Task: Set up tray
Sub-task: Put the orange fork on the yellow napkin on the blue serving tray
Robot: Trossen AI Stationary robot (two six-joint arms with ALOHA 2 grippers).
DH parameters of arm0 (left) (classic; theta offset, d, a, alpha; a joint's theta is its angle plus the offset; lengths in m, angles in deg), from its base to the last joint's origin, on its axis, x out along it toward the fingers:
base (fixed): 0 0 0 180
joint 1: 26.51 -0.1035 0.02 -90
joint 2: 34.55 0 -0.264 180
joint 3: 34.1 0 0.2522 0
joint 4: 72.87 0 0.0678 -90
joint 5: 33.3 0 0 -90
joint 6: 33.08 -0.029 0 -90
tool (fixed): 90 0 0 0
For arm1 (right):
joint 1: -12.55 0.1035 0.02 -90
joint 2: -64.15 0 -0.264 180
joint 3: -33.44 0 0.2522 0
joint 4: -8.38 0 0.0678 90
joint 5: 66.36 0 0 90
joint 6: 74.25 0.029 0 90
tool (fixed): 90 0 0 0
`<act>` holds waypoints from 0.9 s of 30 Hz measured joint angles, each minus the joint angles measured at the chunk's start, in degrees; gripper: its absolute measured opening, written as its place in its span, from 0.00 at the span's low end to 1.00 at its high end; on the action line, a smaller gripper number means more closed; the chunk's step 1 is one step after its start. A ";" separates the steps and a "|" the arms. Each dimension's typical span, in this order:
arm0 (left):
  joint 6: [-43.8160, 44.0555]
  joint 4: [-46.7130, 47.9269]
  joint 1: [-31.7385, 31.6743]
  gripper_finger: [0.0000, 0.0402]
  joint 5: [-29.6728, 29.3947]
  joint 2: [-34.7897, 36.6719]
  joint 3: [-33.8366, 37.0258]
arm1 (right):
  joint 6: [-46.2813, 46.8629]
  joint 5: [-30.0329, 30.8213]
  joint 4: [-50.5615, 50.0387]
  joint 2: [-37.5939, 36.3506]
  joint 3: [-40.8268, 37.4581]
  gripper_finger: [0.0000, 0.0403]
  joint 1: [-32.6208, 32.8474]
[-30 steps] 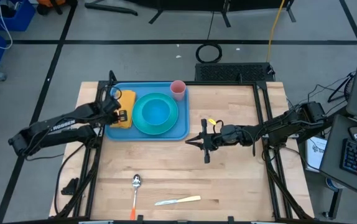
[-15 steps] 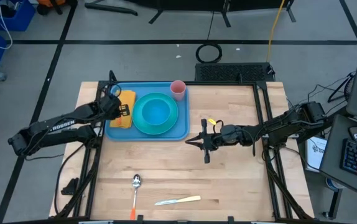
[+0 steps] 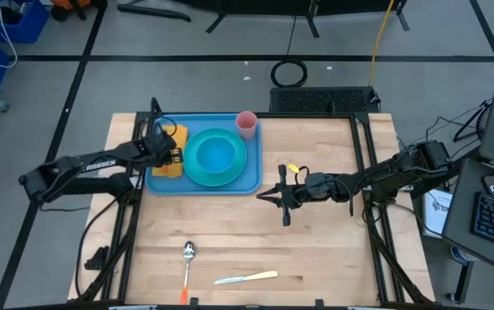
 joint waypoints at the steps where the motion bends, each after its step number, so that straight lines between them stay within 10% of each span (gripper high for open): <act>1: 0.04 -0.13 0.00 0.29 0.04 -0.88 0.00 | 0.00 0.00 0.00 0.00 0.00 0.02 0.00; 27: 0.02 1.65 1.03 0.29 -0.45 -4.39 -0.07 | 0.67 0.00 -0.42 0.00 0.00 0.02 0.00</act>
